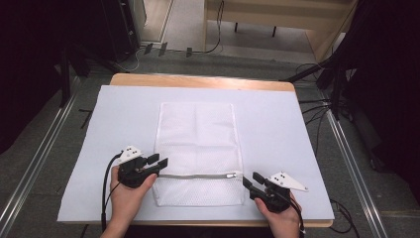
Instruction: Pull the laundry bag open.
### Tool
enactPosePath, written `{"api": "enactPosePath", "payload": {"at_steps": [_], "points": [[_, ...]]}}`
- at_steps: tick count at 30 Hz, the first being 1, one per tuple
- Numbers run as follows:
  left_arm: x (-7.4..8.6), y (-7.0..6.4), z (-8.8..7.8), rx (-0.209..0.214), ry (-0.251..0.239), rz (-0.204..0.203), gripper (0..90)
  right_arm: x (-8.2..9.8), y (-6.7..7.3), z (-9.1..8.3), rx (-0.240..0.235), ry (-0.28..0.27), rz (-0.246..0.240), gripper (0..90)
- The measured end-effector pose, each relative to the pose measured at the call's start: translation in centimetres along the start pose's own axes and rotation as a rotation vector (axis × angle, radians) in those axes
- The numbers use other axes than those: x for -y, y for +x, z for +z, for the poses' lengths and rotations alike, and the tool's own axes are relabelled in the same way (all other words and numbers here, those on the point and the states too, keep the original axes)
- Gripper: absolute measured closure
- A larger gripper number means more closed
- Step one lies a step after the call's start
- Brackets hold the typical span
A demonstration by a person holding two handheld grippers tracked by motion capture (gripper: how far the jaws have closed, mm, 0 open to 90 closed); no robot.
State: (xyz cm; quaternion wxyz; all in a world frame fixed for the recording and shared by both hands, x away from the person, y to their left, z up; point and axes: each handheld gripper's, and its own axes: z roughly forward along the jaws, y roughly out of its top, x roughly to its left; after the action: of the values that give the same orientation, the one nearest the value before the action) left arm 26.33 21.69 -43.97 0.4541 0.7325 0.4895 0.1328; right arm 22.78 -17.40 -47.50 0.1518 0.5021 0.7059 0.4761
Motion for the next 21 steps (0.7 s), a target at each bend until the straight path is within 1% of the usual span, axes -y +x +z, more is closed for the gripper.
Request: {"api": "enactPosePath", "payload": {"at_steps": [1,2,3,5,6,7,8,10,11,14,15,16,18,19,21], "points": [[0.0,0.0,0.0,0.0,0.0,0.0,59.0,0.0,0.0,0.0,0.0,0.0,0.0,57.6],[0.0,-0.4,0.2,0.005,0.003,0.009,59.4,-0.1,0.0,0.1,-0.015,0.031,0.015,58.8],[0.1,-0.7,0.4,0.01,0.002,0.016,59.4,-0.1,0.0,0.1,-0.015,0.031,0.015,58.8],[0.0,-1.2,0.8,0.023,0.009,0.019,59.7,-0.1,-0.1,0.4,-0.016,0.046,0.037,57.7],[0.0,-1.4,0.9,0.032,0.004,0.013,59.9,-0.1,-0.2,0.5,-0.04,0.05,0.054,58.3],[0.0,-1.5,1.1,0.038,0.006,0.01,60.0,-0.1,-0.3,0.9,-0.062,0.053,0.06,62.6],[0.0,-1.7,1.3,0.043,0.007,0.011,60.0,-0.1,-0.3,0.9,-0.062,0.053,0.06,62.6],[0.0,-2.1,1.6,0.052,0.013,0.017,60.1,-0.2,-0.3,1.2,-0.055,0.06,0.049,66.8],[-0.1,-2.3,1.8,0.052,0.015,0.019,59.8,-0.4,-0.3,1.5,-0.05,0.064,0.05,70.4],[0.0,-3.1,2.6,0.067,0.024,0.02,59.6,-0.5,-0.2,1.7,-0.039,0.061,0.048,70.5],[-0.1,-3.4,2.9,0.073,0.029,0.022,59.6,-0.7,-0.2,1.9,-0.023,0.058,0.051,70.0],[-0.1,-3.7,3.3,0.082,0.035,0.025,59.5,-0.8,-0.1,2.0,-0.015,0.061,0.062,68.5],[-0.2,-4.4,3.9,0.1,0.045,0.034,59.6,-0.9,-0.2,2.4,0.003,0.074,0.069,63.9],[-0.3,-4.8,4.3,0.111,0.055,0.042,59.9,-0.9,-0.2,2.5,0.005,0.079,0.075,62.3],[-0.2,-5.7,4.8,0.132,0.069,0.054,60.6,-0.7,-0.3,2.7,-0.023,0.1,0.087,60.0]]}}
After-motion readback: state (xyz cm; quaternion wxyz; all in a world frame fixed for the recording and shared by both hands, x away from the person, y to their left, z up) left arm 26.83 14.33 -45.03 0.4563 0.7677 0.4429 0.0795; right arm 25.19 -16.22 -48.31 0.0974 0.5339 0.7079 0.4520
